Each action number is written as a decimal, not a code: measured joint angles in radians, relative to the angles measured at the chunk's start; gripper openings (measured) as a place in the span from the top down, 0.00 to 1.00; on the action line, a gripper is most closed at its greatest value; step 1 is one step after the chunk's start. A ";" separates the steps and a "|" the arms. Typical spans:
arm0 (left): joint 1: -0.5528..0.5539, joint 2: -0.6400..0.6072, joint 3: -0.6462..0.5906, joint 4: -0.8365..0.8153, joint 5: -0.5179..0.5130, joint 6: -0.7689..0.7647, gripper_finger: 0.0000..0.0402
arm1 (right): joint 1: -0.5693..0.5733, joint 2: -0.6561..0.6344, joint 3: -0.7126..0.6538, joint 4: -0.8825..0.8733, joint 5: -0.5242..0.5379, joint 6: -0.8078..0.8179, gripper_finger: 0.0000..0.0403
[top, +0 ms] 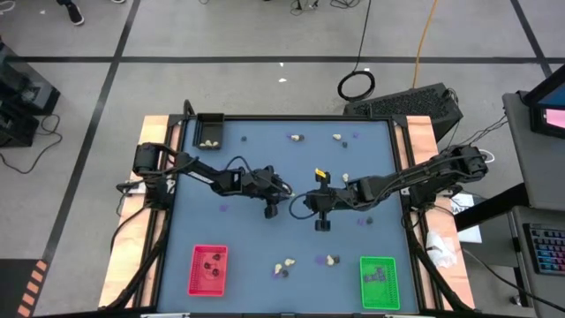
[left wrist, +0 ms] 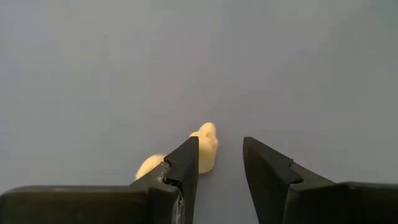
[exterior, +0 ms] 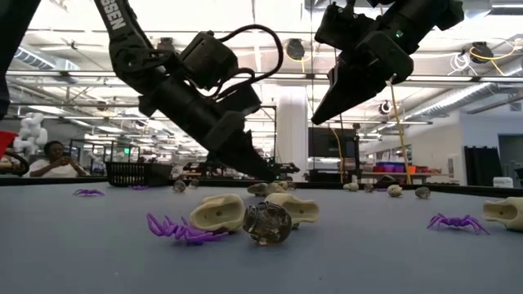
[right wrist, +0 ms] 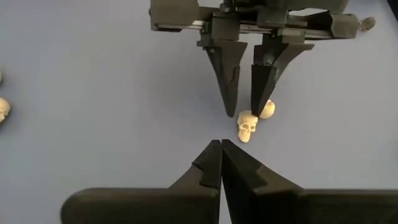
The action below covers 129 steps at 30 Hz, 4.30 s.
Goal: Sort Halloween decoration
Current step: Put the white skull toy into the black bin
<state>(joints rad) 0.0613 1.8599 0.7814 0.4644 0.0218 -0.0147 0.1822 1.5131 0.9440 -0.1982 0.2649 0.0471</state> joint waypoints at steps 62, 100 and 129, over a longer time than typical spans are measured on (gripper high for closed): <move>-0.033 0.081 0.085 -0.138 0.034 0.179 0.84 | 0.000 0.000 0.000 0.052 -0.005 -0.041 1.00; 0.571 -0.624 0.085 -1.158 -0.369 -0.041 0.84 | 0.001 0.000 0.001 0.055 -0.005 -0.037 1.00; 0.919 -0.313 0.084 -1.030 -0.185 0.127 0.77 | 0.001 0.000 0.001 0.055 -0.006 -0.025 1.00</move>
<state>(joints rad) 0.9808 1.5466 0.8658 -0.5660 -0.1631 0.1125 0.1833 1.5131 0.9447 -0.1429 0.2584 0.0219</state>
